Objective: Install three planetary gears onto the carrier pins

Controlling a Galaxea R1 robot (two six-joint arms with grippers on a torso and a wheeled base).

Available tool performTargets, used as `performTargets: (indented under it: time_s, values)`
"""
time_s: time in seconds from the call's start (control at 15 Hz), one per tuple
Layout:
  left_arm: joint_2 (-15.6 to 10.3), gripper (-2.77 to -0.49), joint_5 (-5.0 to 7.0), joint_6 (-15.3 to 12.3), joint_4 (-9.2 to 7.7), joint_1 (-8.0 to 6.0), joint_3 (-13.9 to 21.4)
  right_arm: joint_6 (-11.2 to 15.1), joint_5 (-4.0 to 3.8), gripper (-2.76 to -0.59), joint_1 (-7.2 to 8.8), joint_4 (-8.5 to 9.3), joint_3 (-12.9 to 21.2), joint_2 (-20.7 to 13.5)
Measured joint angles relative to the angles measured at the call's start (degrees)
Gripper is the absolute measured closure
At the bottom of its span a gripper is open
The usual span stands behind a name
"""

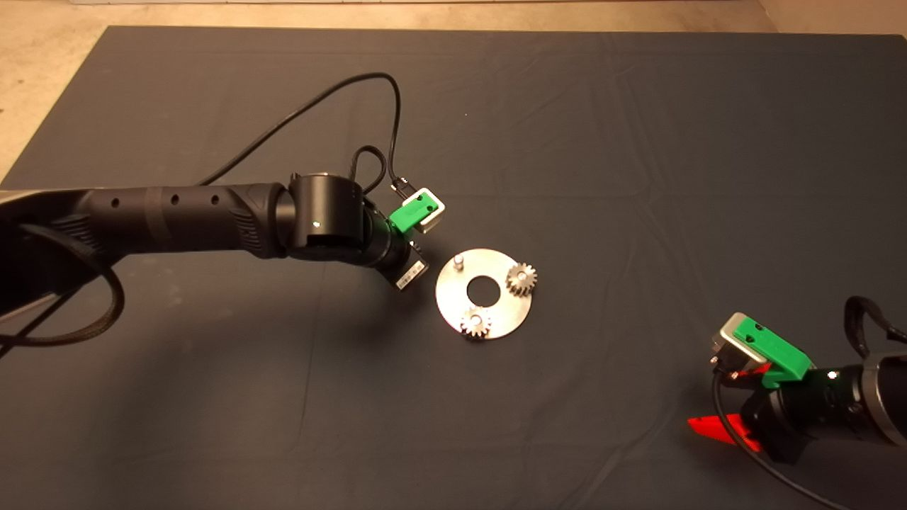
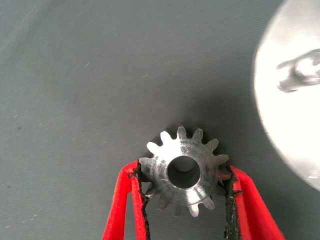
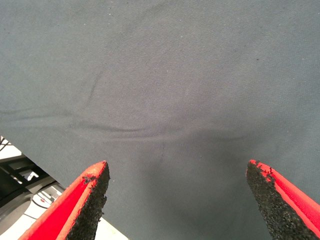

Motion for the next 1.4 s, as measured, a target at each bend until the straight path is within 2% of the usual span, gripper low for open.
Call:
performTargets:
  time_s: [0.2,0.33,0.47,0.53,0.67,0.93,1.07,1.2,1.4]
  values:
    - [0.03,-0.58,0.37,-0.02,-0.01,-0.05,1.49,-0.13,-0.02,-2.02,0.00,0.00,0.00,-0.18]
    - [0.24,-0.57,2.15,-0.04,-0.04,-0.80,2.09,-0.16,-0.02,-2.02,0.00,0.00,0.00,-0.18]
    - [0.47,-0.57,4.68,-0.07,-0.01,-2.33,3.00,-0.16,-0.02,-2.02,0.00,0.00,0.00,-0.18]
    - [0.50,-0.57,5.50,-0.08,0.00,-2.89,3.37,-0.17,-0.02,-2.02,0.00,0.00,0.00,-0.18]
    - [0.50,-0.57,6.01,-0.13,0.02,-3.91,4.62,-0.22,-0.02,-2.02,-0.02,0.00,0.00,-0.14]
    - [2.90,-0.57,8.58,-0.32,-0.09,-3.94,5.20,-0.28,0.02,-2.02,0.00,0.00,0.00,0.10]
    - [5.44,-0.57,11.27,-0.41,-0.09,-3.94,5.20,-0.28,-0.02,-2.02,0.00,0.00,0.00,0.15]
    - [7.50,-0.55,11.63,-1.02,-0.11,-3.94,5.20,-0.28,-0.02,-2.02,0.00,0.00,0.00,0.12]
    - [8.13,-0.55,11.75,-1.34,-0.11,-3.94,5.23,-0.28,0.00,-2.02,0.00,0.00,0.00,-0.01]
